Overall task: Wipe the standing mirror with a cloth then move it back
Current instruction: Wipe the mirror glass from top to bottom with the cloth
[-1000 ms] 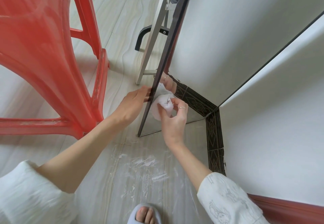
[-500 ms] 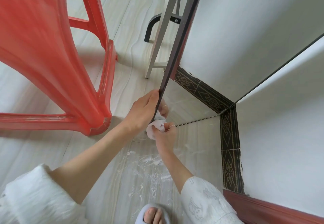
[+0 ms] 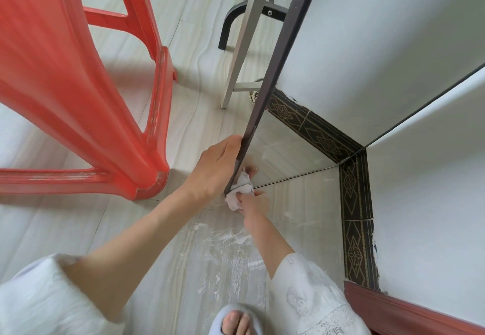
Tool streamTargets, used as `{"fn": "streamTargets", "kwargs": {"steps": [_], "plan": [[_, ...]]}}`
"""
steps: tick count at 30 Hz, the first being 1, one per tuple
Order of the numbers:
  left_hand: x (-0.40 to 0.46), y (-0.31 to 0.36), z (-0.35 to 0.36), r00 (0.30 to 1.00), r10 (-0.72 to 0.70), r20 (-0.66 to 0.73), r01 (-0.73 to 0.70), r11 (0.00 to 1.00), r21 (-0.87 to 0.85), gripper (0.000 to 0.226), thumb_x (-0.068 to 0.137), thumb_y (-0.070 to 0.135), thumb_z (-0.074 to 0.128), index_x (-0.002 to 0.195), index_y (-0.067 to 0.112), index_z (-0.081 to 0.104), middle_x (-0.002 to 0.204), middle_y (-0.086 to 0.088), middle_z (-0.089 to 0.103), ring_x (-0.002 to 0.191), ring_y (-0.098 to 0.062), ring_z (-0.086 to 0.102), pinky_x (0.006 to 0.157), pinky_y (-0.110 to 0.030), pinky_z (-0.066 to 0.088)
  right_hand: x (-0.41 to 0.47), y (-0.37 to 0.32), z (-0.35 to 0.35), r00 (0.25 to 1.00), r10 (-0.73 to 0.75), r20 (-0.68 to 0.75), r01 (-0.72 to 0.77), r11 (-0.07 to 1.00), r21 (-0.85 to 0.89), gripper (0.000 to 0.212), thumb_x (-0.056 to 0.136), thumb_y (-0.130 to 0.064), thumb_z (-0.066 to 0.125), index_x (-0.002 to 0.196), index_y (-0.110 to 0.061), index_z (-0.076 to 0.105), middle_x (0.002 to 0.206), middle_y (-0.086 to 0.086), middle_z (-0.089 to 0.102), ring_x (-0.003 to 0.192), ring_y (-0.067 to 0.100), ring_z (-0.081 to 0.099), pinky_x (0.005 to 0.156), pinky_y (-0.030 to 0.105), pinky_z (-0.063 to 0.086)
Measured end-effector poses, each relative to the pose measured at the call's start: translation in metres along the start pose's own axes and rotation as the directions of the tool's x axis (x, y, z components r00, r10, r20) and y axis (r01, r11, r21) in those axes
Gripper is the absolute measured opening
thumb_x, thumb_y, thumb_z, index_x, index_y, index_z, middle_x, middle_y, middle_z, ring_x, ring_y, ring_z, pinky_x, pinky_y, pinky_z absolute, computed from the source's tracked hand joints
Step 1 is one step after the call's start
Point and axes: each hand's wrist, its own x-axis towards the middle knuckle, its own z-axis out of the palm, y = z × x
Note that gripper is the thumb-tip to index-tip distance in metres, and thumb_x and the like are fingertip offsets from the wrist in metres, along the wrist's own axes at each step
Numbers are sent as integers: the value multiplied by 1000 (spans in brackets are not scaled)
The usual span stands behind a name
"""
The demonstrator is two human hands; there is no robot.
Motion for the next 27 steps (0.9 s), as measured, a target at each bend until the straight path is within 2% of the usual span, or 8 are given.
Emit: {"fn": "streamTargets", "kwargs": {"steps": [4, 8, 11, 15, 17, 20, 24, 27], "plan": [[0, 0, -1, 1000, 23, -7, -23, 999, 34, 52, 84, 42, 24, 99, 8, 60, 98, -3, 68, 102, -20, 59, 99, -41, 43, 7, -13, -13, 999, 46, -18, -44, 993, 106, 22, 83, 3, 59, 87, -13, 44, 98, 12, 55, 85, 23, 54, 77, 33, 47], [0, 0, 0, 1000, 9, -19, -8, 999, 46, 56, 83, 46, 24, 103, 7, 57, 109, -18, 62, 104, -30, 57, 99, -47, 40, 12, -27, -29, 999, 36, -19, -29, 965, 262, 24, 82, 10, 52, 92, -10, 44, 101, 15, 55, 88, 25, 56, 80, 39, 51], [2, -1, 0, 1000, -3, 4, 2, 998, 60, 57, 82, 48, 22, 101, 7, 57, 95, -15, 57, 92, -26, 54, 100, -50, 38, 16, -36, -39, 999, -10, -41, 23, 948, 317, 25, 80, 13, 52, 86, -10, 44, 96, 14, 54, 85, 26, 56, 86, 44, 50], [1, 0, 0, 1000, -13, 12, 12, 999, 52, 58, 81, 49, 21, 99, 8, 58, 94, -4, 52, 93, -20, 51, 100, -50, 37, 12, -41, -43, 999, -34, -7, 34, 927, 372, 29, 80, 14, 49, 100, -7, 44, 87, 8, 55, 87, 26, 57, 89, 46, 49], [1, -1, 1, 1000, -17, 12, 17, 999, 46, 58, 81, 49, 20, 100, 8, 58, 94, -5, 53, 92, -19, 50, 100, -50, 38, 7, -42, -45, 998, -47, 33, 31, 923, 384, 29, 81, 13, 47, 102, -6, 43, 85, 8, 54, 89, 27, 56, 83, 44, 51], [1, -1, 1, 1000, -13, 11, 13, 999, 53, 58, 83, 48, 20, 102, 8, 57, 95, -6, 52, 90, -17, 48, 100, -50, 38, -4, -47, -53, 988, -101, 118, 45, 913, 406, 33, 80, 13, 44, 109, -4, 47, 96, 13, 55, 88, 28, 56, 67, 36, 50], [2, -1, 2, 1000, -23, 10, 22, 997, 71, 48, 96, 37, 20, 105, 5, 55, 103, -23, 58, 96, -32, 55, 99, -52, 38, -25, -60, -56, 977, -163, 139, 93, 907, 411, 30, 80, 12, 45, 105, -5, 45, 100, 12, 48, 89, 26, 51, 71, 36, 46], [1, 3, 1, 999, -45, 30, 42, 996, 81, 46, 98, 39, 18, 99, 11, 55, 98, -12, 55, 94, -25, 51, 98, -49, 39, -50, -70, -55, 971, -191, 146, 122, 916, 383, 28, 81, 8, 49, 105, -6, 45, 99, 10, 45, 86, 25, 49, 74, 36, 44]]}}
